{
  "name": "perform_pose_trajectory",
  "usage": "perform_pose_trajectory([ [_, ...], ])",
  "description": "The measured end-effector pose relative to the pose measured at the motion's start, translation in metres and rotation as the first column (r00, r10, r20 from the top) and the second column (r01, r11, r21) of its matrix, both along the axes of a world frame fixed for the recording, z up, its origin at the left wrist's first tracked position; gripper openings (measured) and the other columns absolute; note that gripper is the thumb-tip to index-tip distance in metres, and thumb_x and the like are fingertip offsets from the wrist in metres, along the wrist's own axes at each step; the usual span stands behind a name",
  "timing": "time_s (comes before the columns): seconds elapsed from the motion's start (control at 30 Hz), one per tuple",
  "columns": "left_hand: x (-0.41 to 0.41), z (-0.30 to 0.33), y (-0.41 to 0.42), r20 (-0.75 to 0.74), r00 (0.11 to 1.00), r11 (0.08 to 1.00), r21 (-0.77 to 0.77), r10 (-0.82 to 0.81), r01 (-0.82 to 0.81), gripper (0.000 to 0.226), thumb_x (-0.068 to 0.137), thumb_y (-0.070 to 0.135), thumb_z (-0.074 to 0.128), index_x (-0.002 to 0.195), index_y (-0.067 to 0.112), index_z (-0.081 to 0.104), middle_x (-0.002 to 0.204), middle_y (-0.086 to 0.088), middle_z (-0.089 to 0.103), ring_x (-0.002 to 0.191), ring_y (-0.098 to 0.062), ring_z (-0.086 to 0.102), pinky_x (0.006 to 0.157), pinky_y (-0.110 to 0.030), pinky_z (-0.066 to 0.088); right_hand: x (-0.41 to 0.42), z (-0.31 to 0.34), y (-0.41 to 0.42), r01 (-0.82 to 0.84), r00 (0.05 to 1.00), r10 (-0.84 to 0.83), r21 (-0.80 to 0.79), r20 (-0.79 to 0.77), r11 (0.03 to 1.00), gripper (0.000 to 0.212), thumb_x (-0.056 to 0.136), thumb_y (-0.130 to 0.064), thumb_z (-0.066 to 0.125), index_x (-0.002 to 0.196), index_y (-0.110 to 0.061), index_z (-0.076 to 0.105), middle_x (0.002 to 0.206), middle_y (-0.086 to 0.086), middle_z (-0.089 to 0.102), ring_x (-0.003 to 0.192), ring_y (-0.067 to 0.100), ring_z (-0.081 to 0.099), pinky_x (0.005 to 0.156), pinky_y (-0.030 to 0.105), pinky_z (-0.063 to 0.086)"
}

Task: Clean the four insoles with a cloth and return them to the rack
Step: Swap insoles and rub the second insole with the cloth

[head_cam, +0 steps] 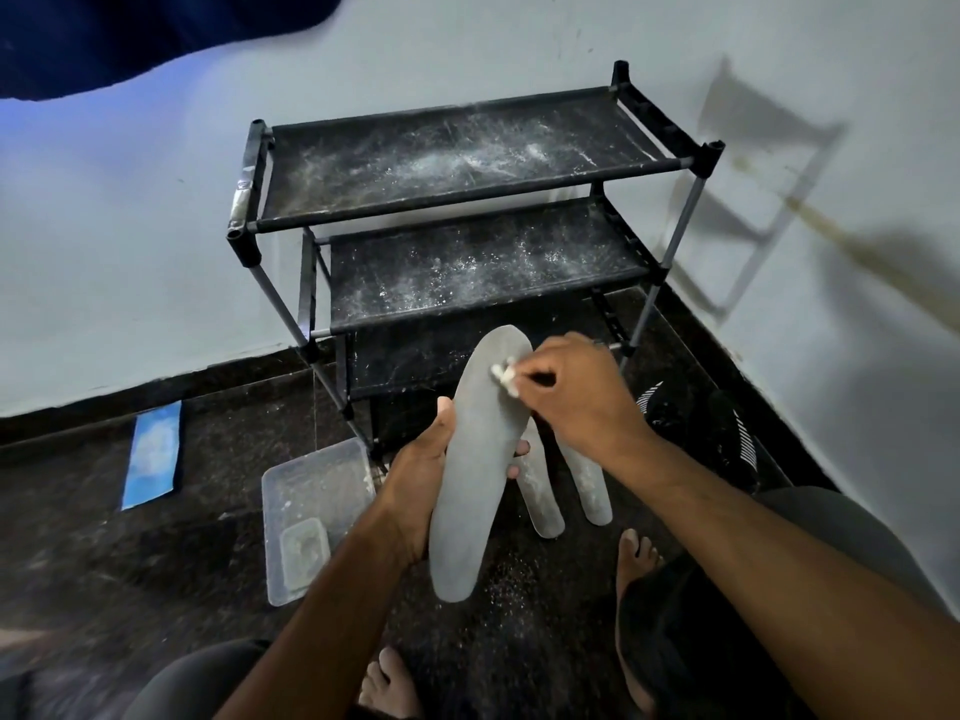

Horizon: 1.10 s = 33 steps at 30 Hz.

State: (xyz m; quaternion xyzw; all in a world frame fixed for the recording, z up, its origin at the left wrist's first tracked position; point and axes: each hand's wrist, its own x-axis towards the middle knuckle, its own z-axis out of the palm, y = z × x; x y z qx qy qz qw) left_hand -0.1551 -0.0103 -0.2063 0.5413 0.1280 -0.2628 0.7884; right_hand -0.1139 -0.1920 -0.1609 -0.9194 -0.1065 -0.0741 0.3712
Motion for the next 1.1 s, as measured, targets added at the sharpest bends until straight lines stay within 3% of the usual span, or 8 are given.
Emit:
perform_pose_trajectory([
  [0.07,0.001,-0.007,0.003,0.014,1.000,1.000,0.018,-0.007,0.006,0.074,0.105,0.061,0.028,0.130,0.003,0.067,0.119,-0.024,0.071,0.091,-0.026,0.072,0.077,-0.037,0.057,0.001,-0.004,-0.001,0.049,0.998,-0.044,-0.113,0.051,0.992,0.013,0.090,-0.025,0.068,0.098,-0.019,0.076,0.086,-0.005,0.066,0.085,0.010,0.050,0.073,0.022,0.043],
  [0.13,0.002,-0.010,0.005,0.032,0.999,0.997,0.071,0.030,-0.032,0.072,0.100,0.067,0.040,0.122,0.007,0.073,0.109,-0.020,0.073,0.087,-0.025,0.073,0.073,-0.037,0.058,-0.006,-0.012,0.008,-0.105,0.994,0.099,-0.232,-0.039,0.967,0.014,0.091,-0.026,0.065,0.095,-0.018,0.076,0.088,-0.004,0.065,0.086,0.010,0.050,0.080,0.031,0.048],
  [0.23,0.005,-0.011,0.005,0.023,0.997,0.991,0.106,0.074,-0.077,0.067,0.093,0.071,0.050,0.112,0.012,0.077,0.096,-0.014,0.073,0.079,-0.024,0.071,0.069,-0.037,0.054,-0.015,-0.017,0.019,-0.284,0.950,0.259,-0.140,-0.173,0.949,0.018,0.087,-0.030,0.068,0.080,-0.016,0.076,0.079,-0.005,0.063,0.075,0.012,0.055,0.073,0.037,0.051],
  [0.43,0.004,-0.007,0.003,0.029,0.997,0.996,-0.068,0.066,-0.064,0.073,0.103,0.062,0.031,0.129,0.003,0.067,0.110,-0.019,0.072,0.089,-0.024,0.071,0.077,-0.035,0.060,-0.002,-0.010,0.008,-0.082,0.994,0.091,-0.154,0.053,0.985,0.013,0.090,-0.026,0.067,0.096,-0.019,0.077,0.084,-0.005,0.064,0.083,0.009,0.050,0.073,0.025,0.043],
  [0.63,0.002,-0.004,0.001,0.000,0.998,0.996,0.051,0.069,-0.069,0.063,0.102,0.061,0.040,0.131,0.012,0.067,0.121,-0.019,0.072,0.099,-0.027,0.072,0.080,-0.040,0.058,-0.018,-0.019,0.022,-0.345,0.934,0.309,-0.230,-0.178,0.910,0.021,0.089,-0.034,0.063,0.082,-0.017,0.073,0.081,-0.008,0.056,0.079,0.009,0.052,0.072,0.034,0.050],
  [0.87,0.002,-0.001,0.001,-0.020,0.988,0.988,0.013,0.153,-0.152,0.066,0.100,0.060,0.044,0.130,0.006,0.067,0.113,-0.019,0.073,0.091,-0.027,0.072,0.074,-0.039,0.059,-0.016,-0.012,0.020,-0.262,0.964,0.258,-0.351,-0.060,0.899,0.021,0.095,-0.030,0.057,0.094,-0.018,0.073,0.086,-0.008,0.053,0.086,0.009,0.044,0.074,0.028,0.044],
  [1.0,-0.001,0.000,0.000,-0.036,0.990,0.989,-0.050,0.139,-0.140,0.058,0.104,0.052,0.037,0.130,0.008,0.064,0.122,-0.018,0.072,0.103,-0.027,0.073,0.079,-0.038,0.061,-0.028,-0.019,0.027,-0.447,0.870,0.387,-0.162,-0.305,0.879,0.018,0.086,-0.033,0.069,0.079,-0.017,0.072,0.075,-0.012,0.057,0.071,0.007,0.057,0.067,0.030,0.051],
  [1.1,0.001,0.000,0.003,-0.008,0.992,0.991,-0.039,0.125,-0.125,0.059,0.105,0.054,0.035,0.131,0.009,0.064,0.115,-0.015,0.075,0.096,-0.024,0.075,0.073,-0.035,0.062,-0.019,-0.009,0.020,-0.346,0.923,0.328,-0.061,-0.201,0.936,0.015,0.087,-0.034,0.071,0.082,-0.020,0.076,0.075,-0.011,0.060,0.069,0.006,0.056,0.063,0.024,0.047],
])
